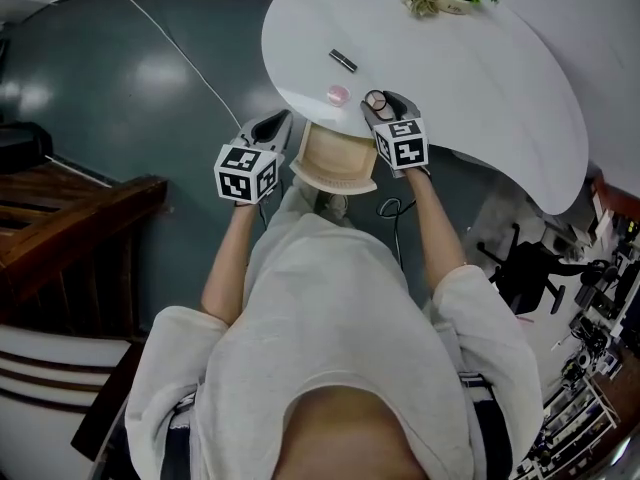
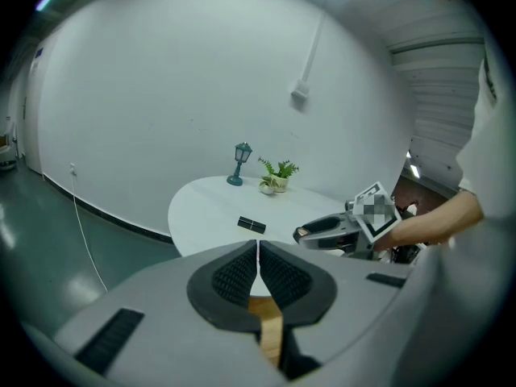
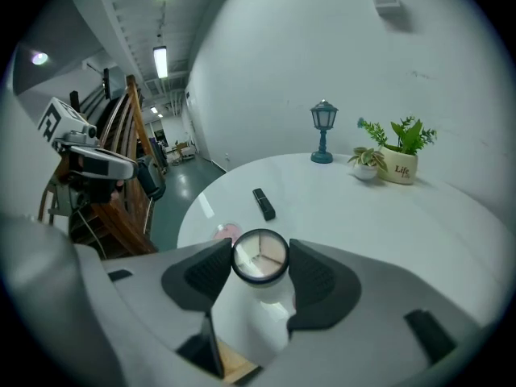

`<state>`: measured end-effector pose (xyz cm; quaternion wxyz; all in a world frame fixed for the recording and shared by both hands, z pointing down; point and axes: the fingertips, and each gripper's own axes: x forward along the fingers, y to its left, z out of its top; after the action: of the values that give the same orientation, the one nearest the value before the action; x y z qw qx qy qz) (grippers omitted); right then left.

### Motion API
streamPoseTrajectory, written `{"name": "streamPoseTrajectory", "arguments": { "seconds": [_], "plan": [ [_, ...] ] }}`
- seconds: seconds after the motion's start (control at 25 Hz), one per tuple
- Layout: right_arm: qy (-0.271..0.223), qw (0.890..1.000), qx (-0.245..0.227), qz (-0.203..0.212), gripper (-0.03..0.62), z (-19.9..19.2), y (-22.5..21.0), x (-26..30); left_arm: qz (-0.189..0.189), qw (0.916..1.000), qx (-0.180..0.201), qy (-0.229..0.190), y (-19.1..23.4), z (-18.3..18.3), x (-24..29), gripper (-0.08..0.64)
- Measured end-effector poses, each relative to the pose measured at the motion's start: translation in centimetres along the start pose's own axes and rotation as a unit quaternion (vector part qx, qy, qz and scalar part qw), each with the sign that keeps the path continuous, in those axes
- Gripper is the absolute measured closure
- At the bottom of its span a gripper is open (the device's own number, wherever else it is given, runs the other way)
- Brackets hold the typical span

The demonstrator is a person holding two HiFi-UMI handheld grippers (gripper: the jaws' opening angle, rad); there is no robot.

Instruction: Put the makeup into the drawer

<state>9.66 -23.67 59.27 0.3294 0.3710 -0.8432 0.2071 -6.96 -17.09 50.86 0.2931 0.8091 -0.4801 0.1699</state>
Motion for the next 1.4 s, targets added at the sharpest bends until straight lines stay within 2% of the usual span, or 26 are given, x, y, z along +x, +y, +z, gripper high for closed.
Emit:
{"name": "streamPoseTrajectory", "arguments": {
  "seconds": [0.36,0.48,0.56,0.72,0.96,1.04,1.12,1.2,1.4],
  "plan": [
    [-0.012,0.998,-0.026,0.057,0.373,-3.9,7.2,-4.9,0.010,0.9999,-0.007,0.002,-1.8,-2.9,-1.7,0.543],
    [0.004,0.995,-0.052,0.081,0.373,-5.5,9.3,-4.8,0.015,0.9998,-0.013,0.003,-1.9,-3.8,-2.1,0.544],
    [0.020,0.991,-0.087,0.098,0.373,-6.5,10.7,-4.3,0.019,0.9996,-0.018,0.003,-1.9,-4.4,-2.4,0.545],
    [0.076,0.971,-0.184,0.130,0.373,-8.9,13.3,-2.6,0.028,0.9992,-0.028,0.003,-1.5,-5.2,-3.1,0.543],
    [0.152,0.919,-0.324,0.167,0.373,-12.8,15.4,0.8,0.041,0.9983,-0.041,0.006,-0.5,-6.4,-4.1,0.543],
    [0.173,0.902,-0.355,0.176,0.373,-14.0,15.9,2.2,0.044,0.9981,-0.043,0.007,0.1,-6.7,-4.4,0.545],
    [0.189,0.890,-0.373,0.182,0.373,-15.1,16.3,3.6,0.049,0.9977,-0.047,0.008,0.7,-7.0,-4.7,0.543],
    [0.204,0.886,-0.372,0.189,0.373,-16.1,16.7,5.0,0.052,0.9973,-0.052,0.010,1.3,-7.3,-4.8,0.544],
    [0.233,0.889,-0.346,0.189,0.373,-17.9,16.6,8.4,0.051,0.9965,-0.064,0.015,2.5,-7.8,-4.4,0.543]
  ]
}}
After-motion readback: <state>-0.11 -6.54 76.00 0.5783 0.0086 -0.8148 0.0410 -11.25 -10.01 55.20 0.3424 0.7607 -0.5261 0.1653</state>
